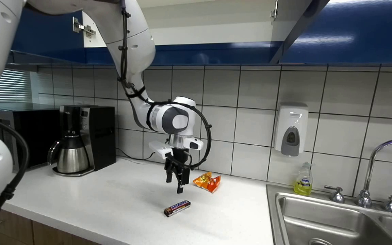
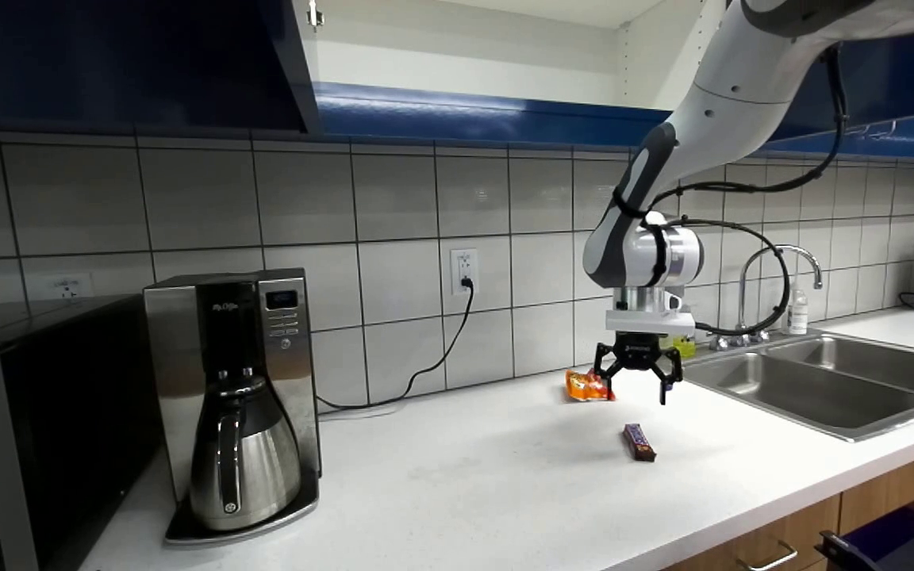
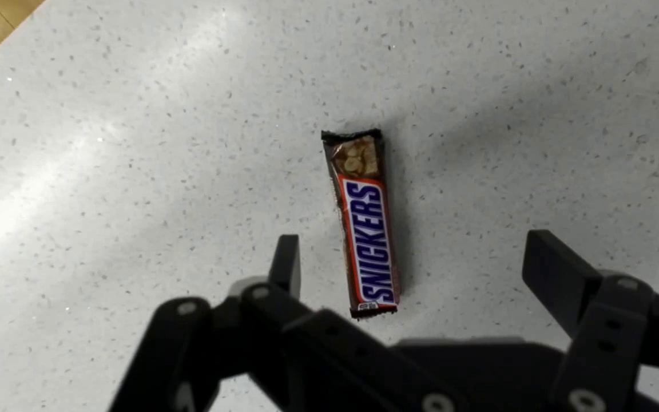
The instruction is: Pick up the brown chocolate bar and put it in the left cabinet
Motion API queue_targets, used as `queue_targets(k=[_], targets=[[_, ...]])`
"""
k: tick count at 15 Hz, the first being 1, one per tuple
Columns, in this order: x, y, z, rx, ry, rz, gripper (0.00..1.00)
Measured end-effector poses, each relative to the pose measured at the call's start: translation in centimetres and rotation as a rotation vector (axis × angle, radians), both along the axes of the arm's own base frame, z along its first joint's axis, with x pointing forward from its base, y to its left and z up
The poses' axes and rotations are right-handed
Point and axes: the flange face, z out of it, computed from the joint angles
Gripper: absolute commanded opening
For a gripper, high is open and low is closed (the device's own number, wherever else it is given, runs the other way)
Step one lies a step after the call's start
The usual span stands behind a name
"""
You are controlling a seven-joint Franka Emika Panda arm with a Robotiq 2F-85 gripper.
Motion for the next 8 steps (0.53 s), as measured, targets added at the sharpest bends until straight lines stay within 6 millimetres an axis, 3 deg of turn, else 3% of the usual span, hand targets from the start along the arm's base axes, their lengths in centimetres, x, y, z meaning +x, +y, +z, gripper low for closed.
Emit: queue_targets(k=[8], targets=[[0.5,-0.6,-3.4,-0.031,0.033,-0.051,1.00]])
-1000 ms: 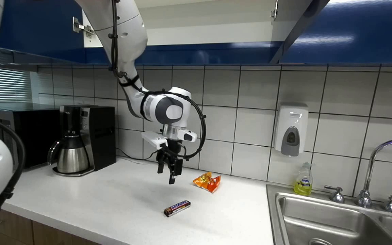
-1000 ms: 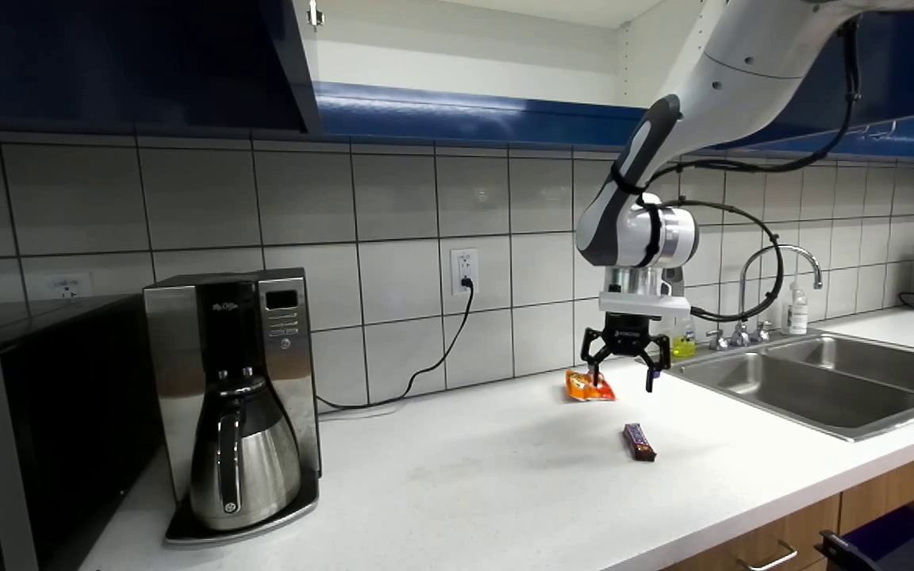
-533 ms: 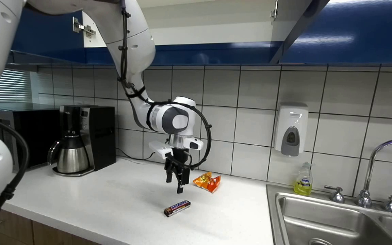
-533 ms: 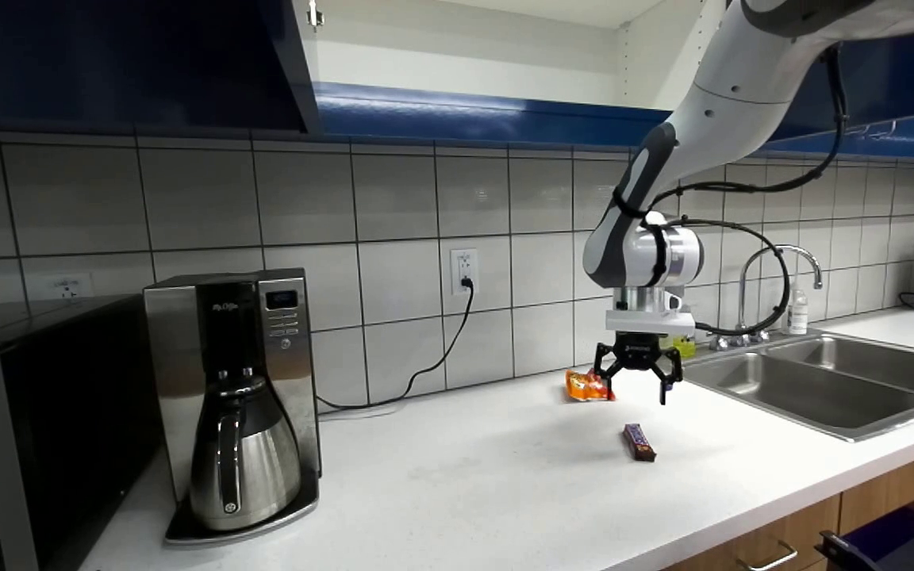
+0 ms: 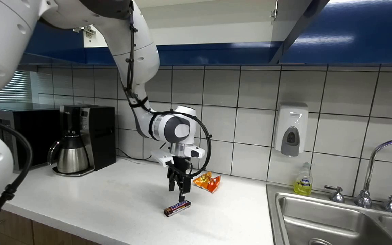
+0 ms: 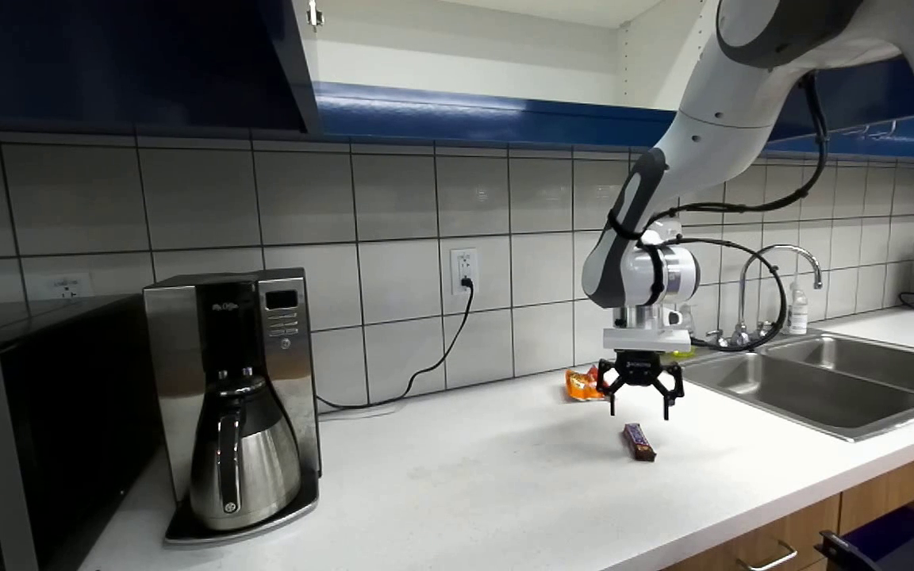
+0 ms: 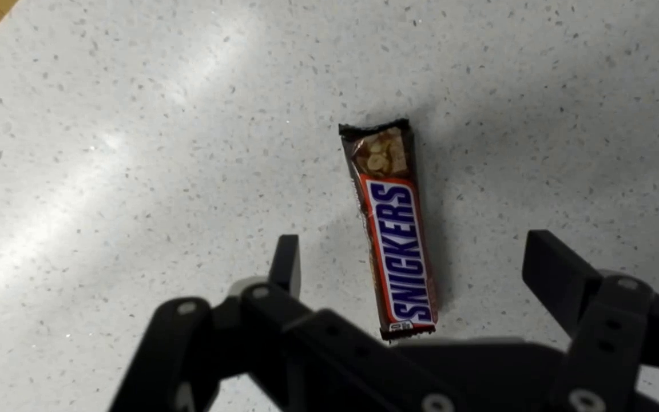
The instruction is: Pick up the brown chocolate bar and put it in the left cabinet
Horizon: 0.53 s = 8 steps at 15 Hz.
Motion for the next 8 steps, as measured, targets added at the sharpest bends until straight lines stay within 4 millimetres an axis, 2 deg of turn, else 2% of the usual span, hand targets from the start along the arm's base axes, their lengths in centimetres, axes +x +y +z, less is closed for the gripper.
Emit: queue_targets(k=[8], targets=[[1.8,0.2,-2.1,-0.018,0.014,-0.001,1.00]])
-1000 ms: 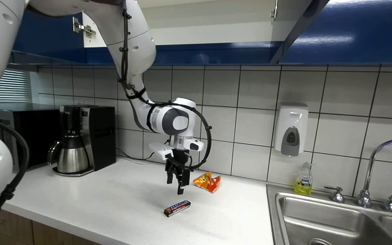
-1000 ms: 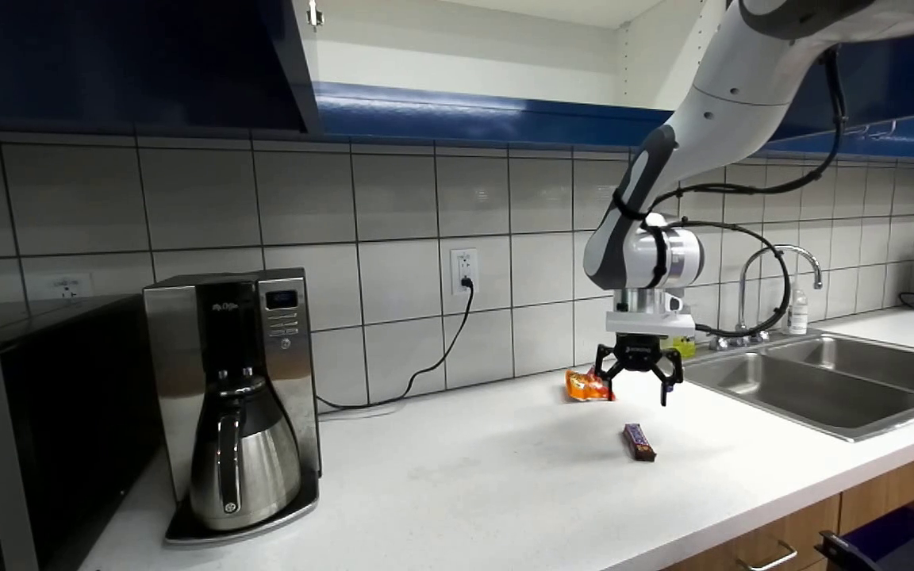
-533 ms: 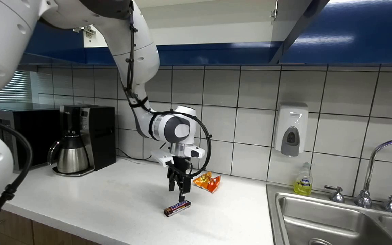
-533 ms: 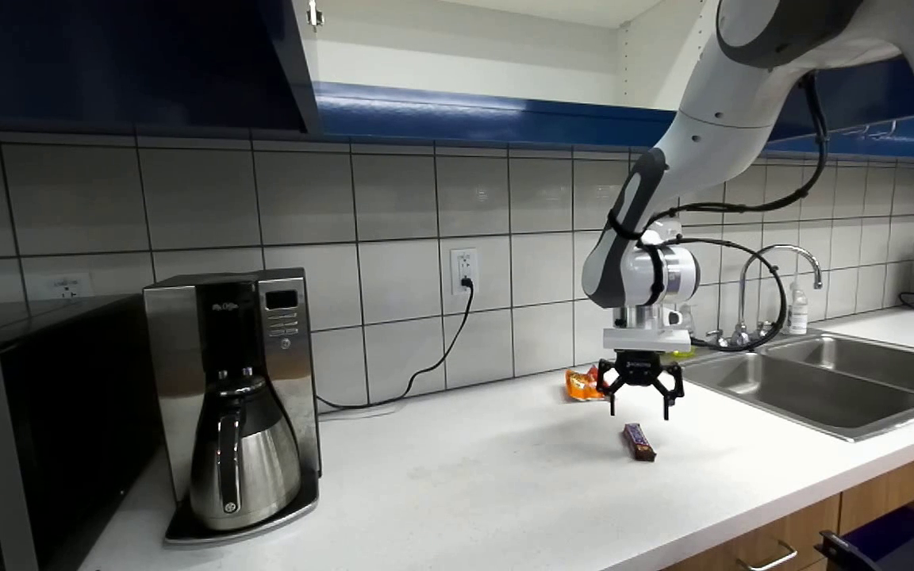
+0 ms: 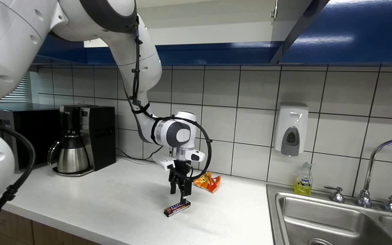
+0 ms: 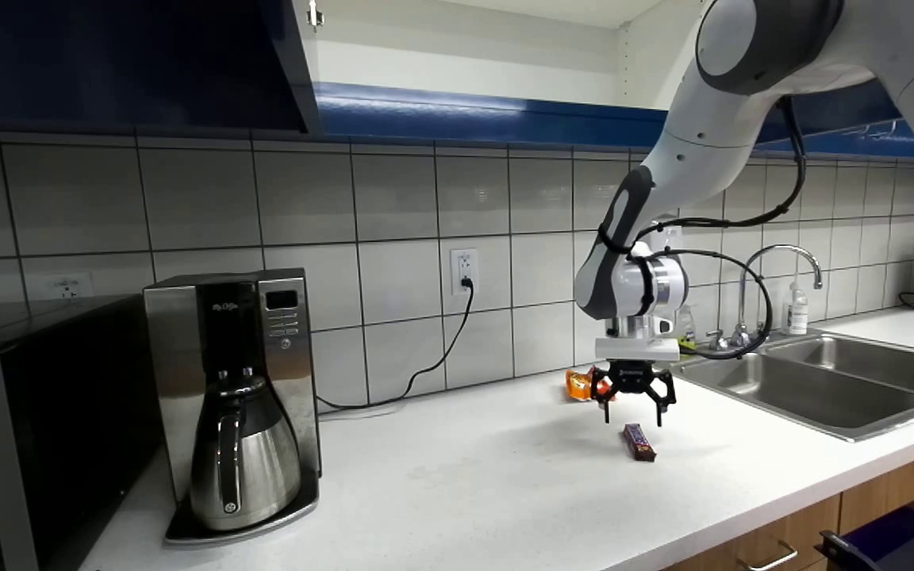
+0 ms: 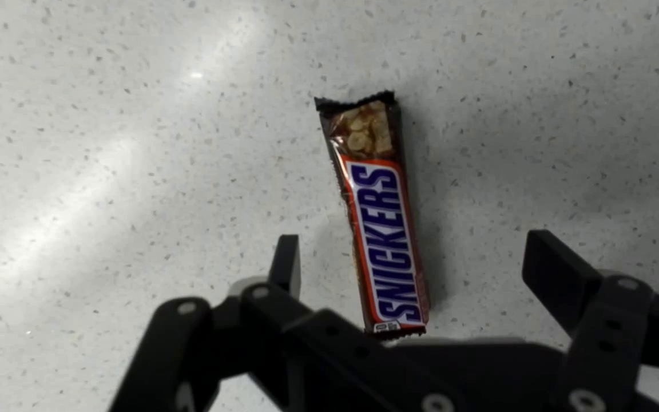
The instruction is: Pick up the brown chocolate bar and put it in the left cabinet
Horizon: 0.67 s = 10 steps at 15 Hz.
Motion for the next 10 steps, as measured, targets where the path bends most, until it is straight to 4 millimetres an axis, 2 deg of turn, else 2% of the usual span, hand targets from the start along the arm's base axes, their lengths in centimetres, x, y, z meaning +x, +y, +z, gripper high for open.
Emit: queue_targets(k=[10], targets=[[0.1,0.2,-1.6,-0.006,0.022,-0.009,1.00]])
